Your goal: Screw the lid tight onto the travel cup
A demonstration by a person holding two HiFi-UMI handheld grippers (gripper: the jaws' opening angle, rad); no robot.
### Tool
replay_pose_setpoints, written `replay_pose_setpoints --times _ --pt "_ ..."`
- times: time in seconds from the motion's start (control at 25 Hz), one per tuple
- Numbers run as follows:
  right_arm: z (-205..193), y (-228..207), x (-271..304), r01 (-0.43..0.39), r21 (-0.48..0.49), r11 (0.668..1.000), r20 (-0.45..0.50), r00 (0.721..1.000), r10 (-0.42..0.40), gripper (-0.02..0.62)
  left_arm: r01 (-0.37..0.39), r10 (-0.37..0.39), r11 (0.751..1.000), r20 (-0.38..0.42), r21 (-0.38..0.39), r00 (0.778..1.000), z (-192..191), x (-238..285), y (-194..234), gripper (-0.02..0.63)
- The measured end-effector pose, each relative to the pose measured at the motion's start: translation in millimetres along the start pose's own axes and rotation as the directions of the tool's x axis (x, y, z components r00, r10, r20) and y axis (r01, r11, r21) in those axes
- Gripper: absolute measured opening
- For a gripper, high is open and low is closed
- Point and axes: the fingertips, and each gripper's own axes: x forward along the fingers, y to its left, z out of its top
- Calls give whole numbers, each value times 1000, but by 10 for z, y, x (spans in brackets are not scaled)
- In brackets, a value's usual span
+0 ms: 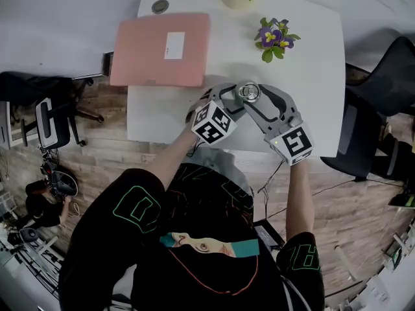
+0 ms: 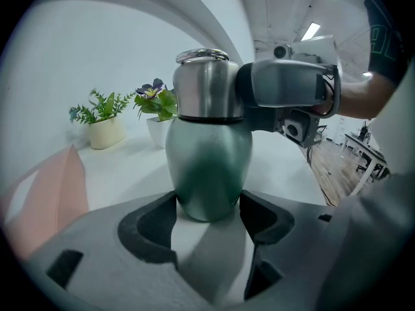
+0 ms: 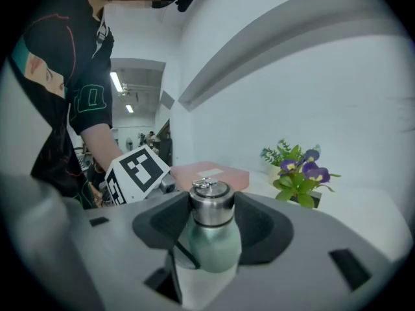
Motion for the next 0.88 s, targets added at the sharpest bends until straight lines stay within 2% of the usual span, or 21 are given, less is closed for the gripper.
replay_pose_setpoints --times 0.16,0.32,0.44,0.52,0.64,0.76,0.88 --pt "-11 -13 -12 156 53 986 63 985 -159 225 -4 4 1000 -2 3 1000 -4 7 1 316" --pt "-29 -23 -19 295 129 947 106 945 -309 225 -9 9 1000 -5 4 1000 -9 7 0 316" --pt "-37 -37 -15 355 173 919 111 920 -376 225 -15 15 1000 -7 10 1000 -6 12 9 317" --pt "-45 -39 -14 366 178 914 102 917 -387 225 -18 18 1000 -9 12 1000 -8 17 9 316" --pt "-59 -31 -2 356 150 922 69 927 -369 227 -21 21 1000 -10 12 1000 -17 17 8 317" --pt "-71 -27 -7 315 96 944 36 947 -319 232 -17 17 1000 -9 10 1000 -10 20 -4 316" --pt "-45 -7 -1 252 6 968 -6 968 -252 272 -11 11 1000 -9 9 1000 2 15 9 316"
